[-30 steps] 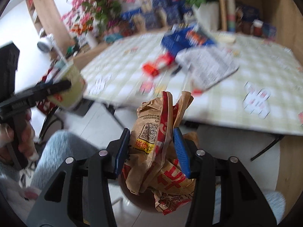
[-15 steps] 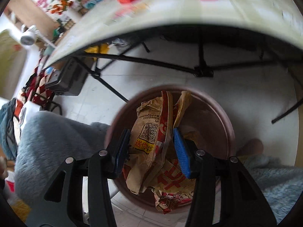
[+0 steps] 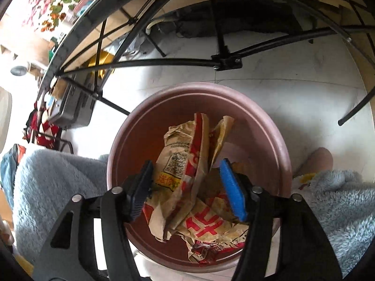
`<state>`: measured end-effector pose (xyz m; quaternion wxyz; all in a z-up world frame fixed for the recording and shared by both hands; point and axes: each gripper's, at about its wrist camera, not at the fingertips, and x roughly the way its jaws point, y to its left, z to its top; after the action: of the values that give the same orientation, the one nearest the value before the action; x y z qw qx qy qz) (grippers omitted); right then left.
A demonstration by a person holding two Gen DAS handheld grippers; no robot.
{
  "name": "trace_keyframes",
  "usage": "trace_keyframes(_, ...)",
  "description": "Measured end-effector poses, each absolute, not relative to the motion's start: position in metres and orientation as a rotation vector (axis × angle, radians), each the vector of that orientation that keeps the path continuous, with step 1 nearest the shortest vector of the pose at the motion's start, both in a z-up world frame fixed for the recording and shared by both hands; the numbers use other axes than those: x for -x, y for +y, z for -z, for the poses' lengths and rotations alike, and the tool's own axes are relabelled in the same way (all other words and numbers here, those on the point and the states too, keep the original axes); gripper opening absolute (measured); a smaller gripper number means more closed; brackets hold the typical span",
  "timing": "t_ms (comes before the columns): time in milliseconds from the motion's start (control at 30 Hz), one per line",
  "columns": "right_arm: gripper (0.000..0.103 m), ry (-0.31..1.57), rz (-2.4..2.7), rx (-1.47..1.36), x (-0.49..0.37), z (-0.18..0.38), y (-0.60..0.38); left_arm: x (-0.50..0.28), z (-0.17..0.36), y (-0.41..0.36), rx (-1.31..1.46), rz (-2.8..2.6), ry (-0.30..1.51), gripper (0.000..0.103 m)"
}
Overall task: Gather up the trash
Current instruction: 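Lower the paper bag into the brown bin and open the right tool, then lower the white cup into the brown bin and open the left tool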
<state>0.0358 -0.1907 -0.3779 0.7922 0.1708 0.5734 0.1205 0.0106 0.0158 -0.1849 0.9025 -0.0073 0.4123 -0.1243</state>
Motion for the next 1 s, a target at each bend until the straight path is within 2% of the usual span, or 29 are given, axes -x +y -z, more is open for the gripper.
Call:
trace_keyframes(33, 0.065, 1.23, -0.256, -0.365, -0.035, 0.377, -0.191, -0.011, 0.186, 0.016, 0.013, 0.257, 0.855, 0.082)
trace_keyframes(200, 0.082, 1.211, -0.216, -0.42, -0.037, 0.377, -0.204, -0.011, 0.189, 0.013, 0.003, 0.257, 0.866, 0.082)
trace_keyframes(433, 0.086, 1.124, -0.196, -0.436, -0.033, 0.358, -0.212, -0.009, 0.191, 0.011, -0.001, 0.261, 0.875, 0.082)
trace_keyframes(567, 0.097, 1.007, -0.226, -0.438, -0.028, 0.328, -0.217, -0.008, 0.191, 0.008, -0.006, 0.265, 0.877, 0.082)
trace_keyframes(833, 0.097, 0.781, -0.219, -0.255, -0.012, 0.257, -0.225, -0.013, 0.202, 0.0, -0.023, 0.294, 0.917, 0.082)
trace_keyframes(1000, 0.097, 0.708, -0.177, -0.158, -0.001, 0.237, -0.237, -0.02, 0.215, -0.016, -0.069, 0.34, 0.966, 0.082)
